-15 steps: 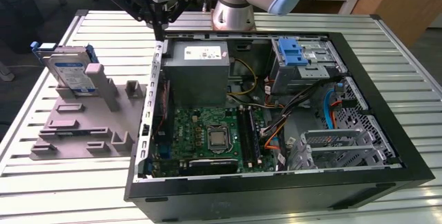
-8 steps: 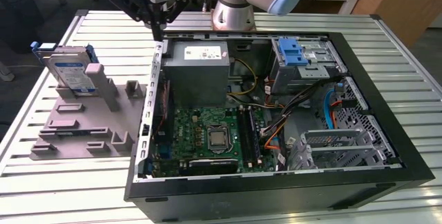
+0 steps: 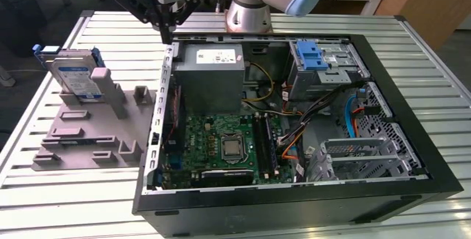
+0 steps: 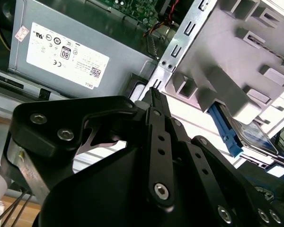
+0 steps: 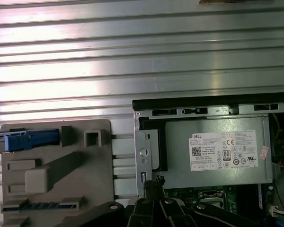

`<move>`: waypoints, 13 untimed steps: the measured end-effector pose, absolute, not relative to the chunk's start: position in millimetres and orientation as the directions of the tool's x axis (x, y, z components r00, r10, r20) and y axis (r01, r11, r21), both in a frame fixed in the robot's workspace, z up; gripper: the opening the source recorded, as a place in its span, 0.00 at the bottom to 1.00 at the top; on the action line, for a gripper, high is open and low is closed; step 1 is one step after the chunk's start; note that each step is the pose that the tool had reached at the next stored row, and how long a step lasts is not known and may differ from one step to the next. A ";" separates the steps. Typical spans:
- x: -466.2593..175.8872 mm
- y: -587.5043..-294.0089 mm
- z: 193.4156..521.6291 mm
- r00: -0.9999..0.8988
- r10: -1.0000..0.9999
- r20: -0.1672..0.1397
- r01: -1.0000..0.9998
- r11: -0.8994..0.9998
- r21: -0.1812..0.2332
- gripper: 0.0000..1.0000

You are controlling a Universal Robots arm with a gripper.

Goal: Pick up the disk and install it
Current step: 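Reach for the disk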

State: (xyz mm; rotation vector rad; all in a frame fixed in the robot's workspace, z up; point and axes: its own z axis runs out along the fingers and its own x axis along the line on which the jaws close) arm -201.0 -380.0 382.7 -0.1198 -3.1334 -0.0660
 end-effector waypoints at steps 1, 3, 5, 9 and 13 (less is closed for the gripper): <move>-201.1 -380.0 382.6 -0.997 0.076 0.008 0.076 0.996 0.042 0.11; -201.4 -380.0 382.4 -0.997 0.076 0.009 0.076 0.996 0.042 0.11; -201.7 -380.0 382.2 -0.997 0.076 0.011 0.077 0.996 0.042 0.11; -202.4 -380.0 381.7 -0.997 0.076 0.016 0.077 0.996 0.041 0.11; -204.0 -379.8 381.2 -0.997 0.076 0.019 0.077 0.996 0.041 0.11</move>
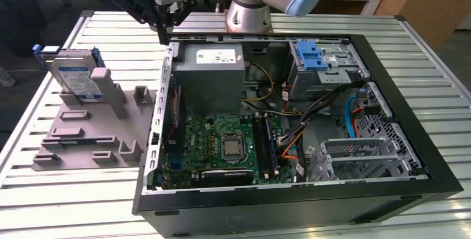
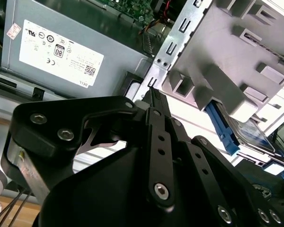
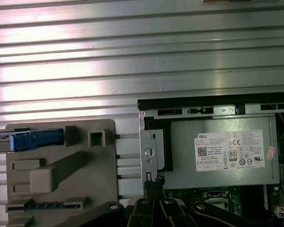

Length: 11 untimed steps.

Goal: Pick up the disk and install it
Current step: 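Reach for the disk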

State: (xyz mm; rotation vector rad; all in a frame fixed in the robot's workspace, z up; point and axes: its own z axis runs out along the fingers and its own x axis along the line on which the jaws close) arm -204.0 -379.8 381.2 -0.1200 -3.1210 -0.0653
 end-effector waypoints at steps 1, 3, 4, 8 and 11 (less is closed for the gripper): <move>-205.0 -379.7 381.1 -0.997 0.076 0.020 0.077 0.996 0.041 0.11; -207.6 -379.4 380.9 -0.997 0.076 0.020 0.077 0.996 0.041 0.11; -208.8 -379.2 380.7 -0.997 0.076 0.020 0.077 0.996 0.041 0.11; -212.5 -378.8 380.3 -0.997 0.076 0.022 0.077 0.996 0.041 0.11; -215.2 -378.5 380.0 -0.997 0.076 0.024 0.077 0.996 0.041 0.11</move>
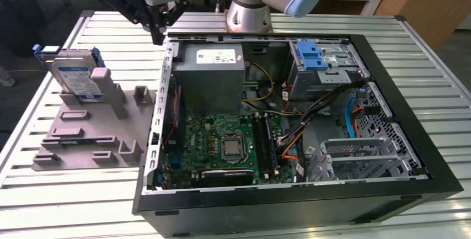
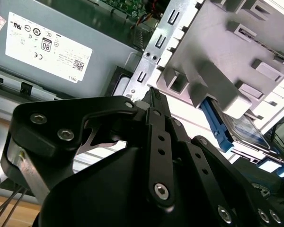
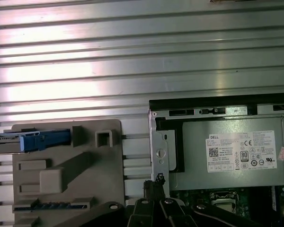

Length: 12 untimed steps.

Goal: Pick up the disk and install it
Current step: 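Reach for the disk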

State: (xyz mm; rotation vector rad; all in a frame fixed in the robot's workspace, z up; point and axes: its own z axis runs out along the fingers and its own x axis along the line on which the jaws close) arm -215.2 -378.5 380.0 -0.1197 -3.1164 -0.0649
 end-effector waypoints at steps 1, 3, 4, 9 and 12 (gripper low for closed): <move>-216.1 -378.4 379.8 -0.997 0.076 0.024 0.077 0.996 0.041 0.11; -217.7 -378.1 379.6 -0.997 0.076 0.025 0.077 0.996 0.041 0.11; -218.6 -378.0 379.5 -0.997 0.076 0.026 0.077 0.996 0.040 0.11; -222.8 -377.4 378.8 -0.997 0.076 0.028 0.077 0.996 0.040 0.11; -225.5 -377.1 378.5 -0.997 0.076 0.030 0.077 0.996 0.040 0.11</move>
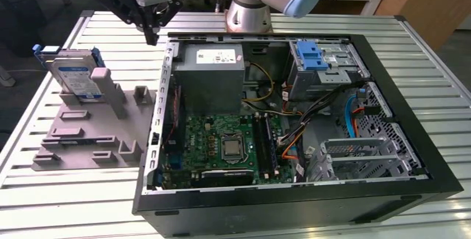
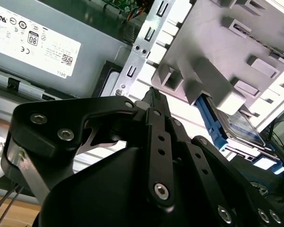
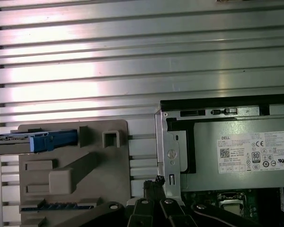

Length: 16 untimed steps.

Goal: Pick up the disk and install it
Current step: 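Reach for the disk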

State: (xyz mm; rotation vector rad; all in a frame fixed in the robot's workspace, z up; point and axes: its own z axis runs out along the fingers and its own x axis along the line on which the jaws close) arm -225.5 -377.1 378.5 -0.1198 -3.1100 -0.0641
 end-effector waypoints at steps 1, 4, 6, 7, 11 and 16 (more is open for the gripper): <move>-226.8 -377.0 378.4 -0.997 0.076 0.030 0.077 0.996 0.040 0.11; -232.4 -375.8 378.0 -0.997 0.076 0.031 0.077 0.996 0.040 0.11; -237.2 -373.0 377.7 -0.997 0.076 0.031 0.077 0.996 0.040 0.11; -240.2 -371.3 377.7 -0.997 0.076 0.032 0.078 0.996 0.040 0.11; -256.9 -366.0 376.8 -0.997 0.076 0.032 0.078 0.996 0.040 0.11; -279.4 -361.9 374.1 -0.997 0.076 0.032 0.077 0.996 0.040 0.11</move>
